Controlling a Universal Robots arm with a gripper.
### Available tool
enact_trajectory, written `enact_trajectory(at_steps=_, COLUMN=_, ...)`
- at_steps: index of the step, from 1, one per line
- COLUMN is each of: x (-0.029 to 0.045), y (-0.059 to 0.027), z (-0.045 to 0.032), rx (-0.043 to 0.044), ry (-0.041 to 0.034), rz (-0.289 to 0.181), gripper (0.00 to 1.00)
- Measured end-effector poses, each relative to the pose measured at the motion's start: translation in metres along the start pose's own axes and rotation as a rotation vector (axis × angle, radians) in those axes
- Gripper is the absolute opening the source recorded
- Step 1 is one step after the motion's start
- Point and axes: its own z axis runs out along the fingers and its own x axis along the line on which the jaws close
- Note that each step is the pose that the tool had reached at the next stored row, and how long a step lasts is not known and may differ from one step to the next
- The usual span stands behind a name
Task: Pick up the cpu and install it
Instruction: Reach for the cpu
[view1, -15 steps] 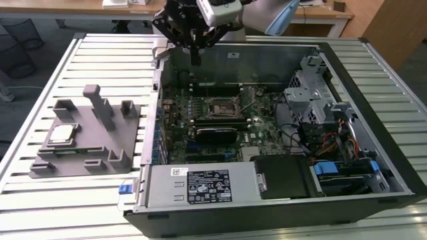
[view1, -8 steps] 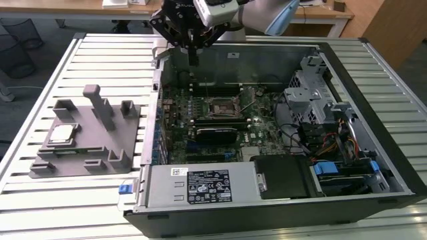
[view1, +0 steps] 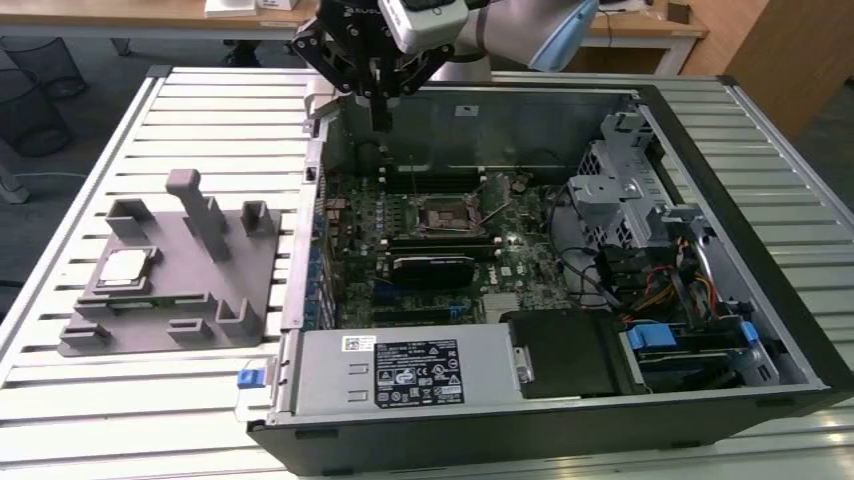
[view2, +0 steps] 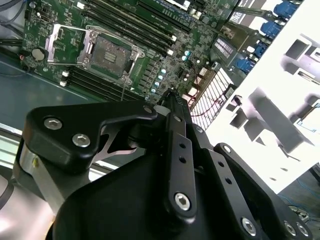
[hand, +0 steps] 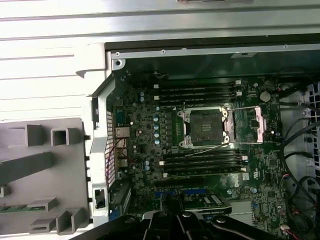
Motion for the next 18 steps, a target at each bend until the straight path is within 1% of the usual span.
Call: enact_trajectory(at_steps=18, x=0.0113, y=-0.0009, z=-0.0003, rx=0.0000, ry=0.0000, rz=0.000, gripper=0.11)
